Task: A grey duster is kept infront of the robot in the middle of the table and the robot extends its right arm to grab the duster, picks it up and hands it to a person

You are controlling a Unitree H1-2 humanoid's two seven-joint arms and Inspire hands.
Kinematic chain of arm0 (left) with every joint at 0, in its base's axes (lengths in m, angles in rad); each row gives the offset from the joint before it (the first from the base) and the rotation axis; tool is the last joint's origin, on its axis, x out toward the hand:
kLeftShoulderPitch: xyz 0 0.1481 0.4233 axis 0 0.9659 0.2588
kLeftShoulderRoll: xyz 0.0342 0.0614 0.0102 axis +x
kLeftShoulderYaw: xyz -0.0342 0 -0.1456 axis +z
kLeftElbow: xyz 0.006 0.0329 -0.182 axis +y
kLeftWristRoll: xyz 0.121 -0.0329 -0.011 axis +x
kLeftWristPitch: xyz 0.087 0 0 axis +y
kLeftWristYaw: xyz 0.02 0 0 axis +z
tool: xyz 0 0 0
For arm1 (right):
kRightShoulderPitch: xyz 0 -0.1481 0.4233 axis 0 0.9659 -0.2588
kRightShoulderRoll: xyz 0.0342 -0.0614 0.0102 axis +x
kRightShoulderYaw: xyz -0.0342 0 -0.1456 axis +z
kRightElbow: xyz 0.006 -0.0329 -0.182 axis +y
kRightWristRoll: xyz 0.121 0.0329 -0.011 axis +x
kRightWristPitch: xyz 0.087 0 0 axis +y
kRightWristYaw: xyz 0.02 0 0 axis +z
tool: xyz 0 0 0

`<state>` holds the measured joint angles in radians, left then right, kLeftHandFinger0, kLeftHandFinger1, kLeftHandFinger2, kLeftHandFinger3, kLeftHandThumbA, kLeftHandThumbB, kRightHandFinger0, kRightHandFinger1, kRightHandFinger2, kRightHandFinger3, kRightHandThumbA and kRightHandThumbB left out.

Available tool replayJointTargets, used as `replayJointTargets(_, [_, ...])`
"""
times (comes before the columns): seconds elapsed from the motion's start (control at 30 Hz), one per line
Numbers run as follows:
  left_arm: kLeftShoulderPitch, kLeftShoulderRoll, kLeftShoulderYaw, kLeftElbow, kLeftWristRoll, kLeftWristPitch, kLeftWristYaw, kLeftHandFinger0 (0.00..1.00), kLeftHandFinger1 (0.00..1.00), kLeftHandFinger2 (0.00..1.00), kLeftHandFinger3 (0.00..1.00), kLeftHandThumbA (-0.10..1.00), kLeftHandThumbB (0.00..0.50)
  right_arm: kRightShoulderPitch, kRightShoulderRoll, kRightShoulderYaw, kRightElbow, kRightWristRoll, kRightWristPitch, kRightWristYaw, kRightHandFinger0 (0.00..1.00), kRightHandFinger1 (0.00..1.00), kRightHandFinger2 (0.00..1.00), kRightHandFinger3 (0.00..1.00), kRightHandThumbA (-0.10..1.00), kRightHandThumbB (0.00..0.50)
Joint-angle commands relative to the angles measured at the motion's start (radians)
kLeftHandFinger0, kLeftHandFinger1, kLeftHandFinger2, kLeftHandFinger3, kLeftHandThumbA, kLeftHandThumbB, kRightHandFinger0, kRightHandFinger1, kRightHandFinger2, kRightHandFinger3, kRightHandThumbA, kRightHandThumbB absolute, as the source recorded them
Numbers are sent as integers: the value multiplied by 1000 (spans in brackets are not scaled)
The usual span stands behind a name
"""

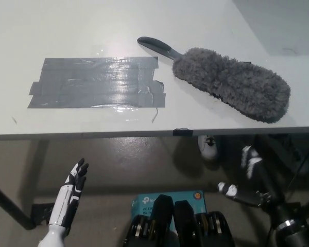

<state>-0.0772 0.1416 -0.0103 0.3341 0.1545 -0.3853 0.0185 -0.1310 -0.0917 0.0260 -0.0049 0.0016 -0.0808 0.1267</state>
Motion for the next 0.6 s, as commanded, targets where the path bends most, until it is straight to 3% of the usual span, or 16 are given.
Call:
replayJointTargets(0.0, [-12,12,6,-2,5,-58,17,1000,1000,1000,1000,1000,325,-83,-3,-85,-170,-114,-84,-136,1000,1000,1000,1000,957,284])
replayJointTargets(0.07, [-5,10,7,-7,9,-53,20,1000,1000,1000,1000,1000,326,-142,-48,-109,-259,-158,15,-122,1000,1000,1000,1000,1000,308])
replayJointTargets(0.23, [5,3,5,-9,14,-52,20,1000,1000,1000,1000,1000,320,-303,-156,-109,-262,-165,208,-41,1000,1000,1000,1000,980,357])
replayJointTargets(0.3, [5,3,5,-13,12,-52,18,1000,1000,1000,1000,1000,323,-395,-183,-88,-214,-173,309,-22,1000,1000,1000,1000,909,340])
replayJointTargets(0.37, [1,4,4,-11,13,-55,18,1000,1000,1000,1000,1000,319,-441,-194,-71,-181,-186,352,-18,1000,1000,1000,1000,900,337])
replayJointTargets(0.53, [-5,4,7,-13,9,-47,18,1000,1000,1000,1000,1000,325,-585,-240,16,25,-280,407,-2,1000,1000,1000,1000,968,385])
replayJointTargets(0.57, [-4,3,7,-13,3,-47,13,1000,1000,1000,1000,1000,325,-640,-248,49,111,-300,423,11,1000,1000,1000,1000,1000,424])
